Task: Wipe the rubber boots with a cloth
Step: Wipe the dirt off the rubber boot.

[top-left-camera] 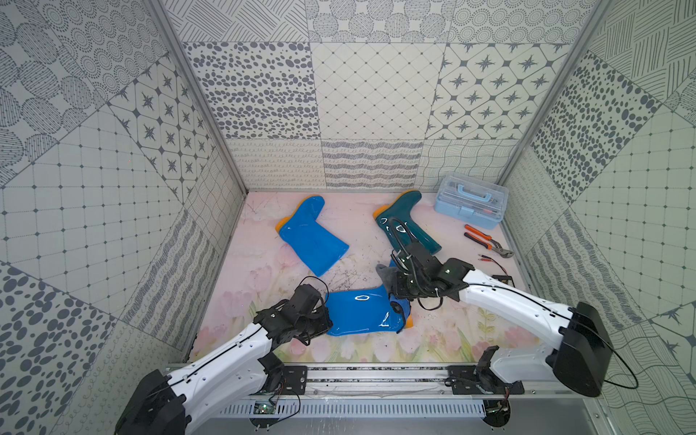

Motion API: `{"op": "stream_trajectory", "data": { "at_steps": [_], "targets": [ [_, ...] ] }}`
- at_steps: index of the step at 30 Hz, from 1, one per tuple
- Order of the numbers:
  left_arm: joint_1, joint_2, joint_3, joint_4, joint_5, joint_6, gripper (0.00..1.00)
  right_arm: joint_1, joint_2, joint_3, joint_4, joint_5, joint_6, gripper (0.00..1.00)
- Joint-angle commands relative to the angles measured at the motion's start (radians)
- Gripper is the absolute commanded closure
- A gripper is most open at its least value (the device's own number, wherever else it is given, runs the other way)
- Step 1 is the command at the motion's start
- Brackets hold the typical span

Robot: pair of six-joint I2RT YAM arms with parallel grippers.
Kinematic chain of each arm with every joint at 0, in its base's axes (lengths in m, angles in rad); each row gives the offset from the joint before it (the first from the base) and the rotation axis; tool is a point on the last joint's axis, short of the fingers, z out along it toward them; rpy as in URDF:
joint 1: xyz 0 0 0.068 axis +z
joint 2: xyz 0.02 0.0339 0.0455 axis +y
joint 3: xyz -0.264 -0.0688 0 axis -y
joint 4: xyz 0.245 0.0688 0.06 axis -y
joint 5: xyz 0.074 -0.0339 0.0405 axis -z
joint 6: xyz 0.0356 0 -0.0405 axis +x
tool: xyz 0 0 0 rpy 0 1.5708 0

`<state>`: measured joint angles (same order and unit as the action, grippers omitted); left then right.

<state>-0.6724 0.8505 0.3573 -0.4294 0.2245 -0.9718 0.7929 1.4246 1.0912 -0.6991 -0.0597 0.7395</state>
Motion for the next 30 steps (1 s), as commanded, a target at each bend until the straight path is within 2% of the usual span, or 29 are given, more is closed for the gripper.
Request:
{"op": "stream_trajectory", "data": {
  "at_steps": [1,5,9,12,18,23,26,30],
  "targets": [
    [0.0,0.013,0.019,-0.015,-0.04,0.04,1.0,-0.086,0.134,0.169,-0.037,0.034,-0.172,1.0],
    [0.0,0.007,0.015,-0.013,-0.038,0.021,1.0,-0.136,0.265,0.311,-0.09,0.058,-0.239,1.0],
    [0.0,0.0,0.009,-0.005,-0.045,0.004,1.0,-0.126,0.249,0.228,-0.067,0.032,-0.197,1.0],
    [-0.001,-0.006,0.001,0.002,-0.055,-0.008,1.0,-0.064,0.156,0.11,-0.049,0.029,-0.124,1.0],
    [0.0,-0.001,0.0,0.009,-0.053,-0.01,1.0,0.155,-0.001,-0.064,-0.068,0.034,0.08,1.0],
    [0.0,0.01,0.006,0.017,-0.057,-0.008,1.0,0.253,-0.046,-0.242,0.062,-0.042,0.248,1.0],
    [0.0,0.037,0.009,0.029,-0.049,0.001,1.0,0.212,-0.007,-0.2,0.092,-0.068,0.2,1.0],
    [-0.001,0.065,0.017,0.03,-0.034,0.008,1.0,0.021,0.071,-0.086,0.104,-0.152,0.059,1.0]
  ]
}}
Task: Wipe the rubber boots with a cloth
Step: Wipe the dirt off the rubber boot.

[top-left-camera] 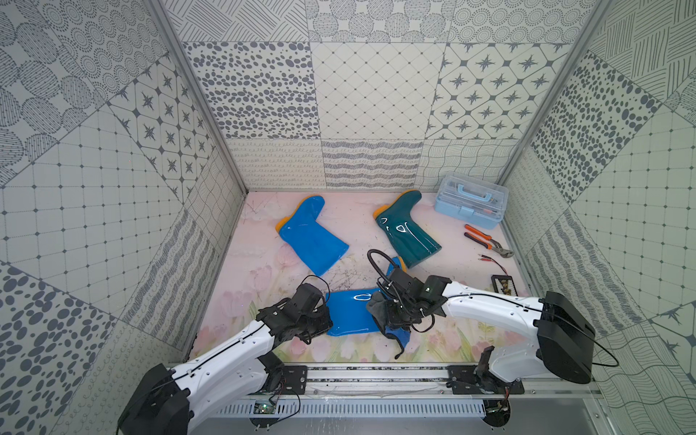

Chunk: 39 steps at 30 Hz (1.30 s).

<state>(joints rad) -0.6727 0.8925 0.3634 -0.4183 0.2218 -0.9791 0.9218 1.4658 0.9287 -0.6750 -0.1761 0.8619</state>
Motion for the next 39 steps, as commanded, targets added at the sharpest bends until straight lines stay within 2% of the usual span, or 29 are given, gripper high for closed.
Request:
{"op": "stream_trajectory", "data": {
  "at_steps": [1,4,8,11,16,19,21,24,26,29,32,36,39],
  "targets": [
    [0.0,0.021,0.012,0.014,-0.032,0.016,1.0,-0.155,0.046,0.111,0.068,-0.026,-0.11,1.0],
    [0.0,0.008,0.005,0.009,-0.039,0.015,1.0,-0.251,0.125,0.248,0.007,0.043,-0.246,1.0],
    [-0.001,0.007,-0.007,0.016,-0.044,0.007,1.0,-0.252,0.25,0.375,-0.07,0.037,-0.321,1.0],
    [0.0,0.012,-0.006,0.023,-0.045,-0.001,1.0,-0.178,0.257,0.289,0.006,0.008,-0.268,1.0],
    [-0.002,0.006,-0.013,0.036,-0.045,-0.015,1.0,-0.001,0.291,0.183,0.22,-0.096,-0.08,1.0],
    [-0.004,0.018,-0.027,0.061,-0.037,-0.021,1.0,0.118,0.384,0.292,0.345,-0.169,-0.007,1.0],
    [-0.008,0.029,-0.031,0.08,-0.032,-0.029,1.0,0.162,0.455,0.395,0.385,-0.198,0.017,1.0],
    [-0.019,0.031,-0.035,0.098,-0.03,-0.045,1.0,0.178,0.531,0.504,0.439,-0.244,0.054,1.0],
    [-0.027,0.019,-0.034,0.094,-0.033,-0.052,1.0,0.175,0.534,0.508,0.441,-0.236,0.056,1.0],
    [-0.031,-0.008,-0.038,0.076,-0.039,-0.053,1.0,0.16,0.476,0.409,0.394,-0.185,0.032,1.0],
    [-0.031,-0.023,-0.042,0.068,-0.045,-0.052,1.0,0.12,0.355,0.19,0.386,-0.135,0.046,1.0],
    [-0.031,-0.011,-0.041,0.084,-0.038,-0.053,1.0,0.014,0.069,-0.154,0.314,-0.047,0.078,1.0],
    [-0.031,0.017,-0.039,0.116,-0.029,-0.057,1.0,-0.039,-0.177,-0.281,0.231,0.031,0.11,1.0]
  ]
}}
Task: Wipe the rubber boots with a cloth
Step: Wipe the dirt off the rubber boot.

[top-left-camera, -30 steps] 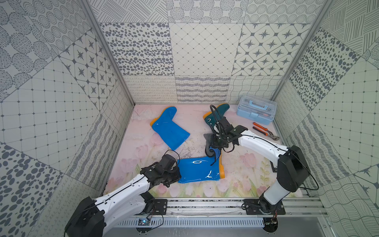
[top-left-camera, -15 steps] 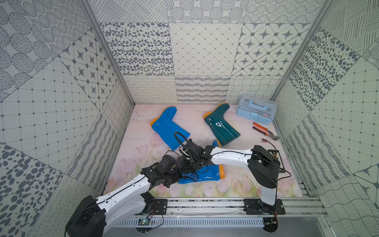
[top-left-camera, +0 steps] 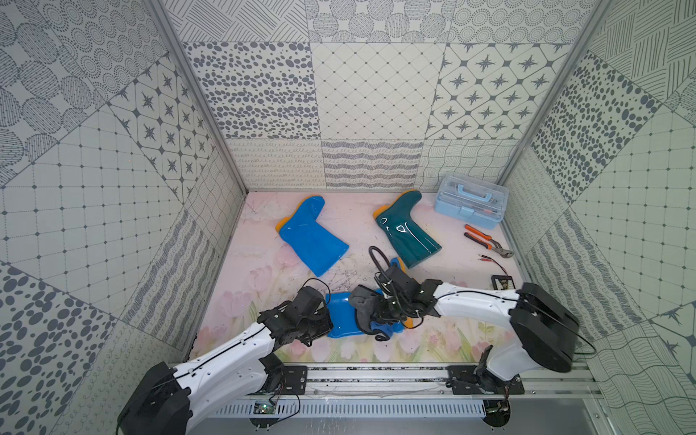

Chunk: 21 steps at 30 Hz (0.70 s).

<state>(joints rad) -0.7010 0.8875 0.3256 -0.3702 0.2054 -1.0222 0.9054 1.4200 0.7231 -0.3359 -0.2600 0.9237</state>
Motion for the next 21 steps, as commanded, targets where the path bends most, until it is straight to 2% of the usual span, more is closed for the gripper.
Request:
{"op": "stream_trajectory", "data": {
  "at_steps": [1,3,5,7,10,12,14,16,21],
  "targets": [
    [-0.003,0.033,0.004,0.074,-0.011,-0.009,1.0,-0.007,-0.19,-0.085,-0.112,0.131,0.058,1.0],
    [-0.003,0.056,0.018,0.073,-0.01,0.003,1.0,0.063,-0.23,-0.07,-0.107,0.176,0.07,1.0],
    [-0.003,0.074,0.028,0.074,-0.014,0.01,1.0,0.165,-0.182,-0.023,-0.093,0.234,0.053,1.0],
    [-0.002,0.082,0.037,0.073,-0.009,0.009,1.0,0.257,-0.068,0.03,-0.02,0.231,0.027,1.0],
    [-0.003,0.074,0.064,0.058,0.011,0.01,1.0,0.348,0.133,0.139,0.131,0.156,-0.022,1.0],
    [-0.003,0.058,0.087,0.016,0.01,0.02,1.0,0.39,0.24,0.244,0.132,0.119,-0.086,1.0],
    [-0.003,0.032,0.1,-0.032,-0.001,0.03,1.0,0.398,0.303,0.305,0.086,0.108,-0.118,1.0],
    [-0.003,-0.002,0.096,-0.068,-0.012,0.03,1.0,0.382,0.285,0.264,0.076,0.143,-0.105,1.0],
    [-0.003,-0.065,0.073,-0.132,-0.03,0.021,1.0,0.237,0.054,-0.009,0.008,0.203,-0.018,1.0]
  ]
}}
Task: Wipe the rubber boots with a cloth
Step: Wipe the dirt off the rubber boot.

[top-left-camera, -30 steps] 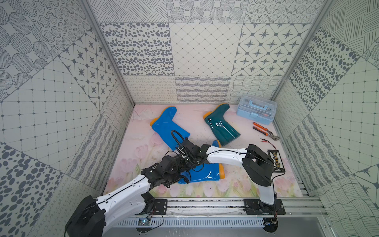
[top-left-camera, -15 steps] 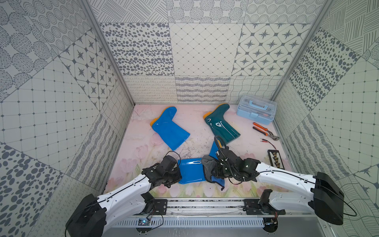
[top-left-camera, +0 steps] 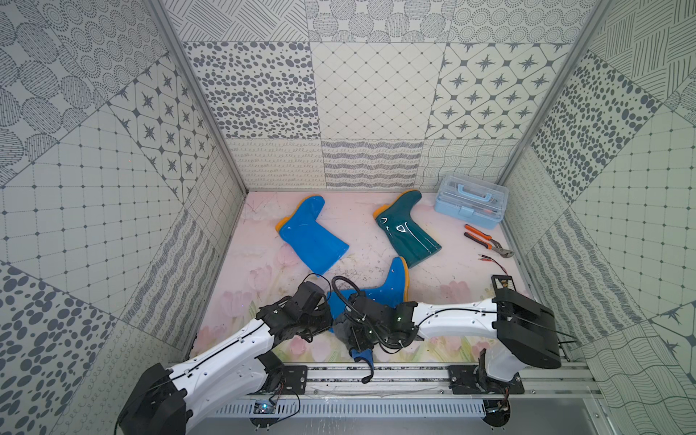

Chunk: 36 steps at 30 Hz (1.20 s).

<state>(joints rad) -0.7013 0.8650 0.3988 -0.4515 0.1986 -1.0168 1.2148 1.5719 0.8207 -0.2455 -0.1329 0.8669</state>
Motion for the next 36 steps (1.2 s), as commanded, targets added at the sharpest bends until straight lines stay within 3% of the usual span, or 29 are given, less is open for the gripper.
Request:
{"op": "stream_trajectory", "data": {
  "at_steps": [1,5,9,13,21,25,31,36],
  "targets": [
    [-0.004,-0.051,-0.003,-0.057,-0.028,0.014,1.0,-0.119,-0.167,-0.166,-0.125,0.087,0.047,1.0],
    [-0.003,-0.055,0.002,-0.061,-0.033,0.016,1.0,-0.281,-0.449,-0.336,-0.279,0.132,0.04,1.0],
    [-0.002,-0.032,0.004,-0.046,-0.027,0.016,1.0,-0.317,-0.588,-0.36,-0.254,0.122,0.038,1.0],
    [-0.003,-0.017,0.003,-0.03,-0.023,0.01,1.0,-0.277,-0.415,-0.287,-0.103,0.051,0.036,1.0],
    [-0.003,0.022,-0.003,0.037,-0.001,-0.006,1.0,-0.064,0.063,0.141,0.113,-0.046,-0.031,1.0],
    [-0.004,0.065,0.012,0.055,0.01,-0.002,1.0,-0.023,0.187,0.251,0.127,-0.109,-0.058,1.0],
    [-0.003,0.062,0.009,0.033,-0.001,0.007,1.0,-0.071,0.048,0.031,0.013,-0.051,-0.044,1.0],
    [-0.003,0.039,-0.006,0.024,-0.013,0.004,1.0,-0.215,-0.266,-0.254,-0.271,0.052,-0.029,1.0]
  ]
}}
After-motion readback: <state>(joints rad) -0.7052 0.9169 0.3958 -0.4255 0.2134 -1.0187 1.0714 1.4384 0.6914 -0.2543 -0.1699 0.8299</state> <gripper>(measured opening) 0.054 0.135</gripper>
